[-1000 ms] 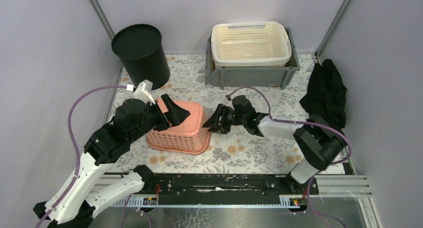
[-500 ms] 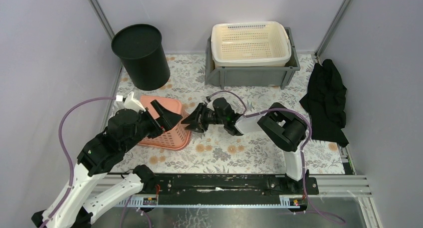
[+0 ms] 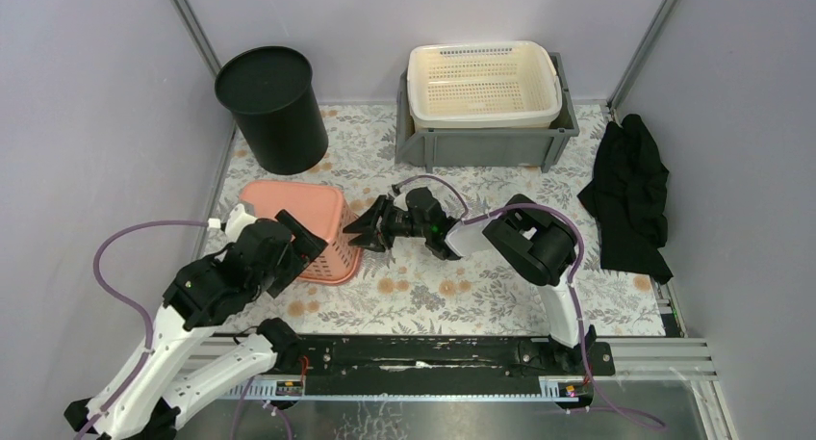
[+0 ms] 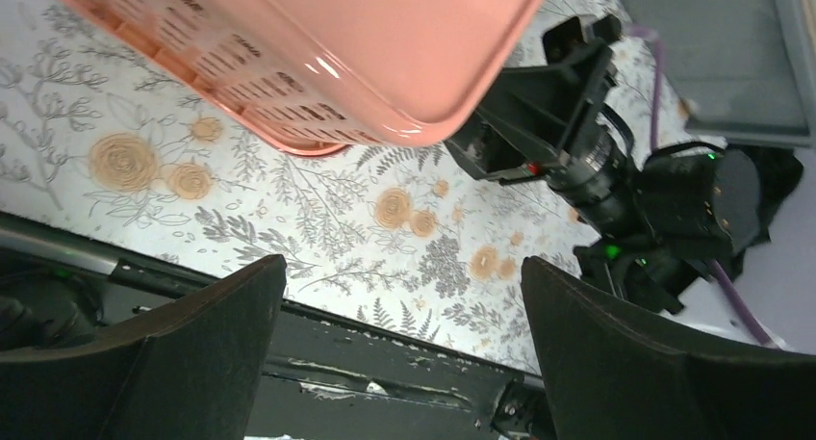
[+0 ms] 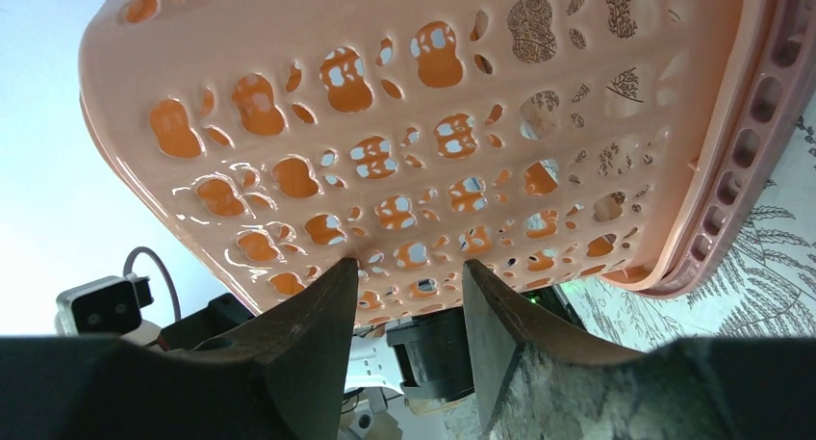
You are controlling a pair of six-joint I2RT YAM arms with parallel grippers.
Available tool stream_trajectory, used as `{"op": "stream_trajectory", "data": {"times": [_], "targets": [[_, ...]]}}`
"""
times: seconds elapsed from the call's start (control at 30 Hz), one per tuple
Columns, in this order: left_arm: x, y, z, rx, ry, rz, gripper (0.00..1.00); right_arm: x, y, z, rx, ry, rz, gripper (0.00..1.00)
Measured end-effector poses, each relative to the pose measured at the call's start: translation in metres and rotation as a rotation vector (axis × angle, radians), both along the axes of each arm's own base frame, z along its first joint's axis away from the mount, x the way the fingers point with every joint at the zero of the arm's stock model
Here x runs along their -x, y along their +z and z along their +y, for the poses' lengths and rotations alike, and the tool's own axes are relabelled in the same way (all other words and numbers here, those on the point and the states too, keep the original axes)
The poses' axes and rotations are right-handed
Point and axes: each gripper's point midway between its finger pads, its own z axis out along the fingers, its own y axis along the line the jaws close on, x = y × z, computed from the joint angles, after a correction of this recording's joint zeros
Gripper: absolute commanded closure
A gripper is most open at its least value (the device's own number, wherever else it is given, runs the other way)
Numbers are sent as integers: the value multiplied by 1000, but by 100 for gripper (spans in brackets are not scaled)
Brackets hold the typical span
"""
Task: Turn the large container upside down
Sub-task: Move the container to the center of the board.
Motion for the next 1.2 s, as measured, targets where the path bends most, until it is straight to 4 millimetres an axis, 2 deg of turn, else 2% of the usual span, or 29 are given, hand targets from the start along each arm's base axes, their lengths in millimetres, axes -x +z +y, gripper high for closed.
{"op": "stream_trajectory", "data": {"times": [0.27, 0.47, 0.77, 0.93, 1.07, 1.2], "targets": [[-3, -17, 22, -44, 148, 15, 0, 1, 2, 0, -8, 4, 8, 49], [-15, -24, 27, -121, 194, 25, 0, -1, 5, 0, -20, 0, 8, 49], [-34, -24, 22, -202, 153, -6, 0, -6, 9, -2, -40, -8, 2, 49], [-44, -30, 20, -226, 131, -7, 0, -7, -1, -3, -33, -1, 22, 49], [-55, -38, 24, -232, 124, 16, 0, -9, -6, -2, -28, 1, 32, 48], [-64, -47, 32, -245, 124, 43, 0, -12, -1, 0, -40, -1, 25, 48]]}}
